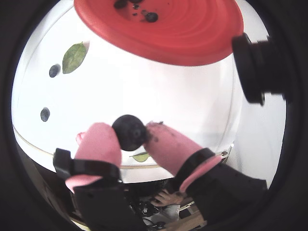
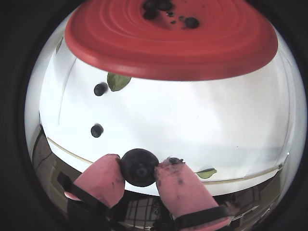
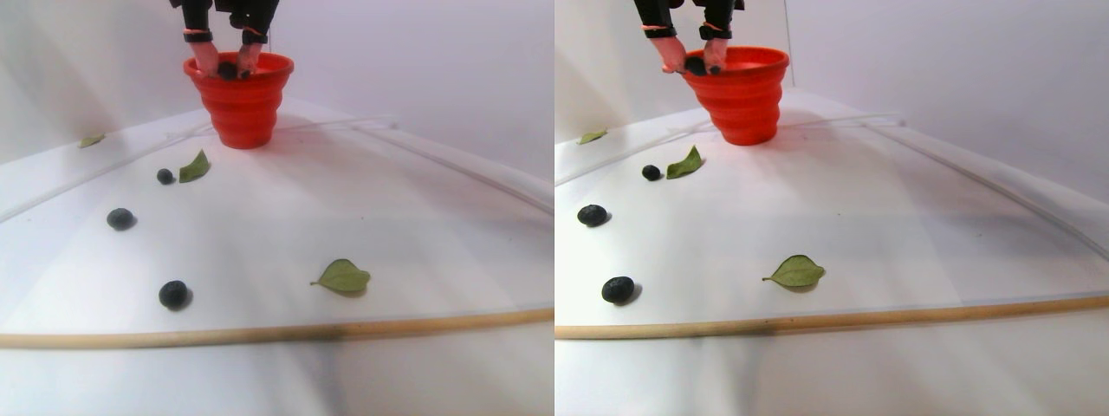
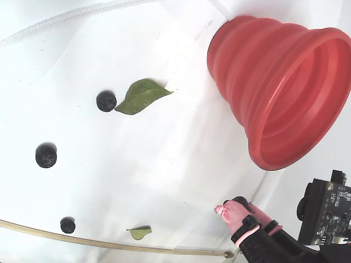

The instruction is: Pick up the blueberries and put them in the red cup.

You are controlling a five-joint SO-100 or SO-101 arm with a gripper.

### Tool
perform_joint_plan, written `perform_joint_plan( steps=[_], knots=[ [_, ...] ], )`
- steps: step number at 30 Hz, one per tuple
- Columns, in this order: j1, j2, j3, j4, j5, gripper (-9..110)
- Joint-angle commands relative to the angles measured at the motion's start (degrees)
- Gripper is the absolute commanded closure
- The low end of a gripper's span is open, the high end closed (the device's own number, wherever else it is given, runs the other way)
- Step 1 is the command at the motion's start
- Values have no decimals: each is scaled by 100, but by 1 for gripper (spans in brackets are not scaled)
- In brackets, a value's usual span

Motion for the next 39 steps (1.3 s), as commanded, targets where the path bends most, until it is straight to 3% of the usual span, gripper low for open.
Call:
perform_joint_plan(
  steps=[1, 19, 30, 39],
  knots=[
    [62, -26, -624, 9, -88, 91],
    [-18, -527, -1600, 18, 53, 90],
    [-26, -501, -1397, -475, 70, 85],
    [-141, -475, -1362, -185, 220, 84]
  ],
)
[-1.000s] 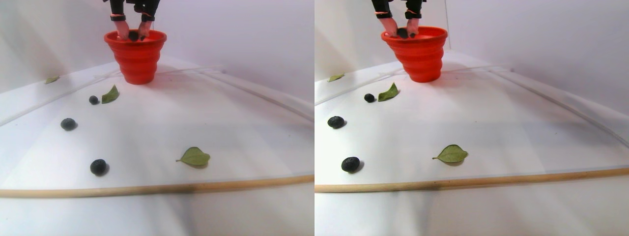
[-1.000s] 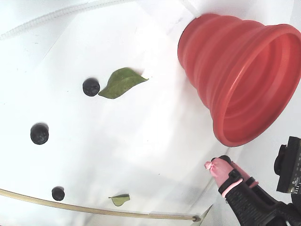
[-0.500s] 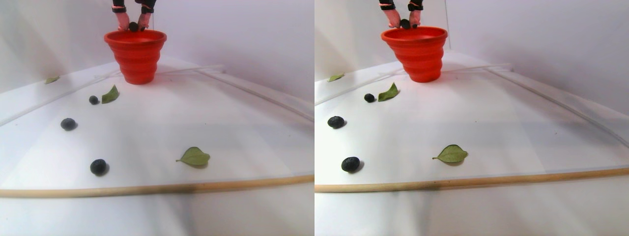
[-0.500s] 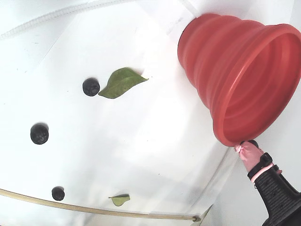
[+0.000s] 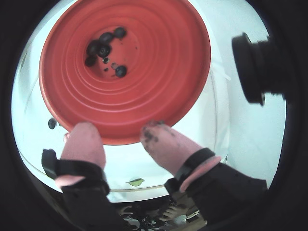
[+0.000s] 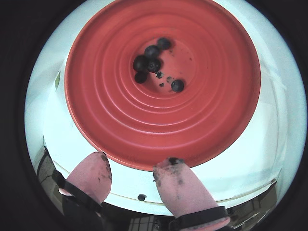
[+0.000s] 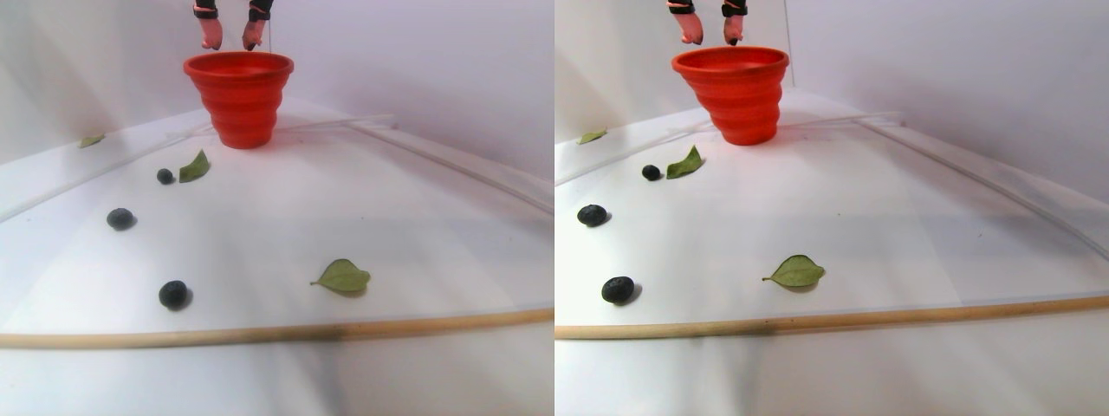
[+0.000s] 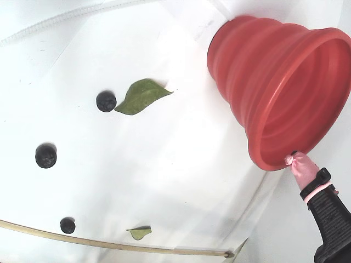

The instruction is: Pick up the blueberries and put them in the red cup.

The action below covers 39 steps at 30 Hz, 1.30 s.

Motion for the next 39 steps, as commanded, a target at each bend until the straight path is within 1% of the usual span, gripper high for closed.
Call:
perform_joint_plan(
  steps=[1, 23, 39],
  knots=[
    [-158, 105, -193, 229, 123, 84],
    [-905, 510, 316, 896, 334, 85],
    [-1116, 1143, 729, 1459, 281, 85]
  ],
)
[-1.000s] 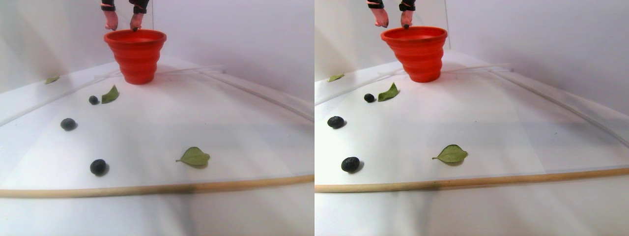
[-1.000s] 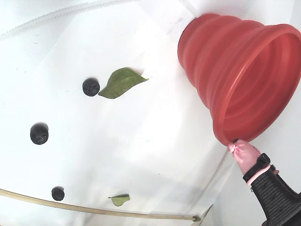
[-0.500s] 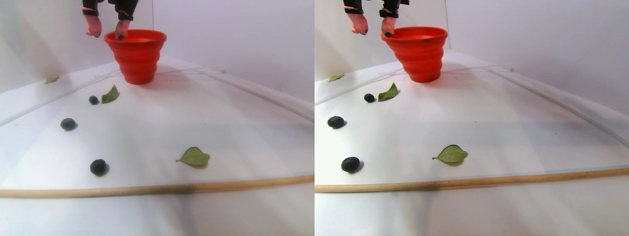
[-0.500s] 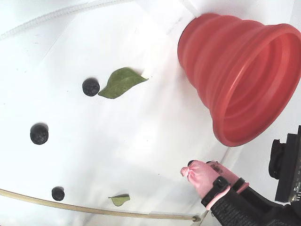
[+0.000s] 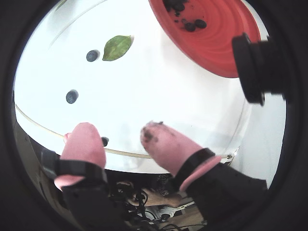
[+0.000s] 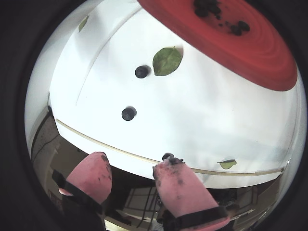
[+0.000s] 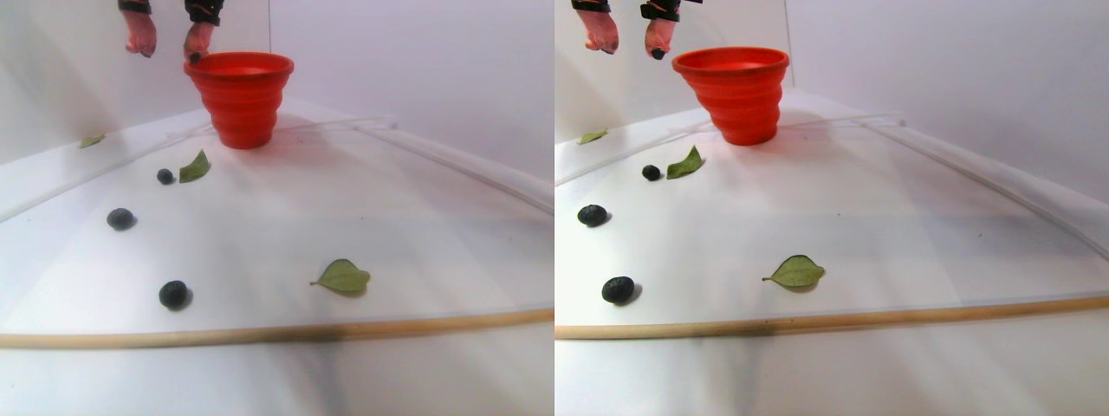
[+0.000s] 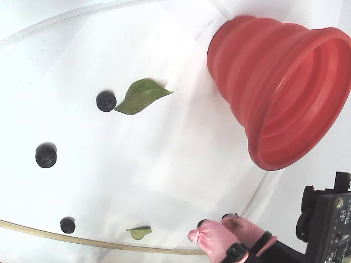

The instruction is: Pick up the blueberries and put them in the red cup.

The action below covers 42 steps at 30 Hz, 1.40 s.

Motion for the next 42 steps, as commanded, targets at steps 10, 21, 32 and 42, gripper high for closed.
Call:
perform_joint_plan(
  steps=[10, 21, 32, 42],
  knots=[
    [-352, 536, 290, 123, -211, 85],
    [-527, 633, 1090, -272, -413, 85],
    [-677, 229, 1670, -976, -606, 84],
    [-703, -369, 1819, -1749, -729, 84]
  ],
)
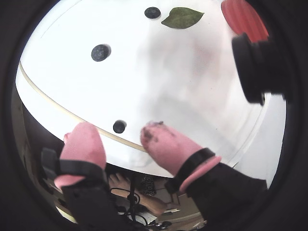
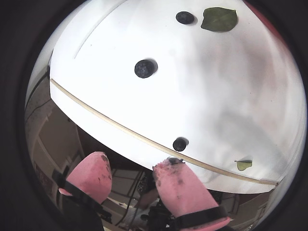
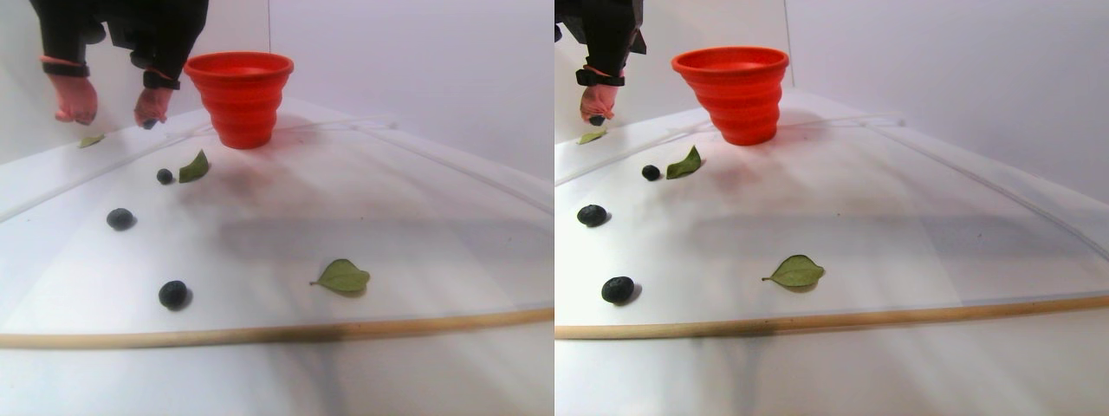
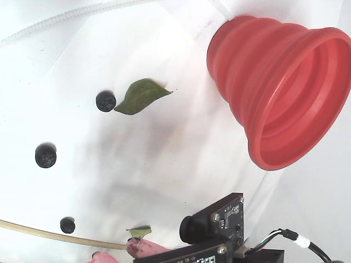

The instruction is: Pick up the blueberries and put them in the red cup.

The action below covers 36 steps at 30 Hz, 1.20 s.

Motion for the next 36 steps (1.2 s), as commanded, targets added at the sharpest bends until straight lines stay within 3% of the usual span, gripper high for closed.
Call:
perform_joint_plan(
  steps=[1, 17, 36],
  knots=[
    [-141, -281, 0, -413, -9, 84],
    [-422, -2074, -281, -1556, 202, 84],
    [-457, -3015, -290, -2663, 387, 83]
  ],
)
